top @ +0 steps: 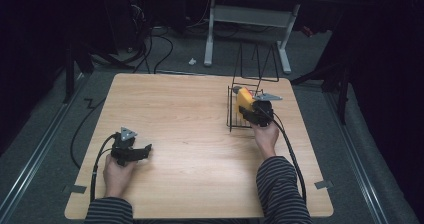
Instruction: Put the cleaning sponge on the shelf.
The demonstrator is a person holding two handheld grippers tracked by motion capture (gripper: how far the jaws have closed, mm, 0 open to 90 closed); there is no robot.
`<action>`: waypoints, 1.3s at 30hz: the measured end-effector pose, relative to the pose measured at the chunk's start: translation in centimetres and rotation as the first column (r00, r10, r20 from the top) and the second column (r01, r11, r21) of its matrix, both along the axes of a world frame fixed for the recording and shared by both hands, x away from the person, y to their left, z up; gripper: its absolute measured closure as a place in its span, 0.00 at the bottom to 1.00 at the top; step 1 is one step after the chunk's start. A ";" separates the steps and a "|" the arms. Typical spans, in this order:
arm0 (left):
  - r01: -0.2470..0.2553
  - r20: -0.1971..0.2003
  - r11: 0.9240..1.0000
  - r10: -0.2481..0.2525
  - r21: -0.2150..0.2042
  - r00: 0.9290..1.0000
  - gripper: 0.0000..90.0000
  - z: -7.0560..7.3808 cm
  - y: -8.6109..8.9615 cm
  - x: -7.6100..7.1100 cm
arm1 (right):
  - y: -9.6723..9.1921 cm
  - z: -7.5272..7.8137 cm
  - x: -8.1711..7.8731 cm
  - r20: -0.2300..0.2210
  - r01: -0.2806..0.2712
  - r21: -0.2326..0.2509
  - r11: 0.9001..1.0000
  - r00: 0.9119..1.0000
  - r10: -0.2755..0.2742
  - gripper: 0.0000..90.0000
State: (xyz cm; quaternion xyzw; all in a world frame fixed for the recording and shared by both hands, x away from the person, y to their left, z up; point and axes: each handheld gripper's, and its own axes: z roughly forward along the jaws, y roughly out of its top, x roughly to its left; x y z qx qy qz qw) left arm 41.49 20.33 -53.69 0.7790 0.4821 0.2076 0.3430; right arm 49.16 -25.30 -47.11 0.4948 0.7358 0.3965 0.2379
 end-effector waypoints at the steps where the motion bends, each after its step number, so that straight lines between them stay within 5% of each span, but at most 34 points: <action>1: 0.000 0.000 1.000 0.000 0.000 1.000 0.24 0.0 0.0 0.0 | 0.0 -0.1 0.1 -0.007 0.002 -0.002 1.000 1.000 -0.002 0.67; 17: 0.000 0.000 1.000 0.000 0.000 1.000 0.24 0.0 0.0 0.0 | 0.0 -0.7 0.5 -0.034 0.009 -0.009 1.000 0.999 -0.009 0.63; 26: 0.000 0.000 1.000 0.000 -0.001 1.000 0.24 0.0 0.0 0.0 | -0.4 -0.2 0.1 -0.021 0.027 0.005 1.000 0.999 -0.026 0.42; 39: 0.000 0.000 1.000 0.000 0.000 1.000 0.24 0.0 0.0 0.0 | -1.3 0.4 -0.7 -0.025 0.024 0.021 0.999 0.999 -0.024 0.31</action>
